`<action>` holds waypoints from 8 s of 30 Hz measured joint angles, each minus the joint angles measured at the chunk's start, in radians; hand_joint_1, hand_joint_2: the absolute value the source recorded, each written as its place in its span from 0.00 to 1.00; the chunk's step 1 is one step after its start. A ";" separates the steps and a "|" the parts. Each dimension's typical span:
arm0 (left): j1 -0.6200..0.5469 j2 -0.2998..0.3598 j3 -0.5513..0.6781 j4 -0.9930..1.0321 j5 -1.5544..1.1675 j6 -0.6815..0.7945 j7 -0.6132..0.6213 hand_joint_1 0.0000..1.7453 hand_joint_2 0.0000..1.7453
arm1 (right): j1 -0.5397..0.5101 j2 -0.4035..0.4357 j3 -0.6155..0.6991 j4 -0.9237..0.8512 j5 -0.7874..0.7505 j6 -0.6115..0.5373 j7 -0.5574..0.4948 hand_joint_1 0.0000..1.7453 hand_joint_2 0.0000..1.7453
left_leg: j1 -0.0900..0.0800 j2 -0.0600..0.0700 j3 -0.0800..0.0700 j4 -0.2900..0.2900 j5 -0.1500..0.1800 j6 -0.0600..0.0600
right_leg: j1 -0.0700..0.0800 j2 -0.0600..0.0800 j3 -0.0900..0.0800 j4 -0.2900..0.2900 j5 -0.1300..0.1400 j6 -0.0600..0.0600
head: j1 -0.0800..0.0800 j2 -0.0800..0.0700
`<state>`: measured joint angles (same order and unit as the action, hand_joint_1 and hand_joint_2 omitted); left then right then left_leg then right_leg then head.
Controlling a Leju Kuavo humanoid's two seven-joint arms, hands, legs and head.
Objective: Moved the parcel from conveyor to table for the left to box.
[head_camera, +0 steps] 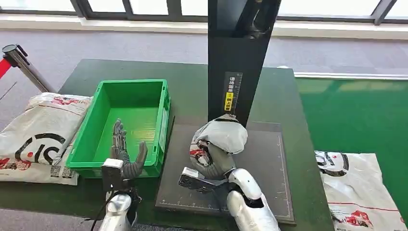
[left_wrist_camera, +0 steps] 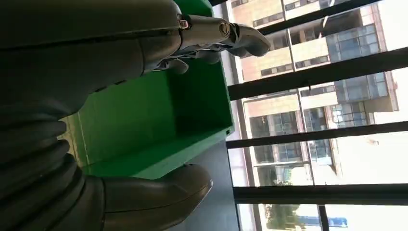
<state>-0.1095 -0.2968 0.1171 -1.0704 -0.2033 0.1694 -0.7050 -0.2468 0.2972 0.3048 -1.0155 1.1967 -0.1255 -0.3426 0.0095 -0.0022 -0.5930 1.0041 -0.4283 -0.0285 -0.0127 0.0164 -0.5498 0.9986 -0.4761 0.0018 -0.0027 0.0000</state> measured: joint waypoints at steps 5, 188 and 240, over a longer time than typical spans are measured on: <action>0.000 0.000 0.000 0.000 0.005 0.000 0.000 0.00 1.00 | 0.000 0.000 0.000 0.000 -0.021 0.001 -0.004 0.00 0.00 | 0.000 0.000 0.000 0.000 0.000 0.000 | 0.000 0.000 0.000 0.000 0.000 0.000 | 0.000 0.000; -0.494 -0.006 -0.308 0.721 -0.584 -0.266 0.064 1.00 1.00 | -0.130 -0.047 -0.112 0.348 -0.245 0.084 -0.247 0.00 0.00 | -0.001 -0.015 -0.023 0.002 0.014 0.003 | -0.001 -0.012 -0.017 0.000 0.010 0.004 | 0.000 0.000; -0.248 -0.056 0.306 -0.027 -0.803 0.526 0.091 0.00 0.00 | -0.134 -0.041 -0.130 0.346 -0.228 0.016 -0.234 0.00 0.00 | -0.001 -0.011 -0.024 0.002 0.013 0.002 | -0.002 -0.009 -0.019 0.000 0.010 0.004 | 0.000 0.000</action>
<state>-0.3570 -0.3525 0.4229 -1.0971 -1.0064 0.6950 -0.6141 -0.3813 0.2564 0.1743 -0.6691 0.9689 -0.1095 -0.5764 0.0082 -0.0133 -0.6166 1.0056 -0.4148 -0.0266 -0.0143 0.0069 -0.5691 0.9990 -0.4662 0.0055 -0.0027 0.0000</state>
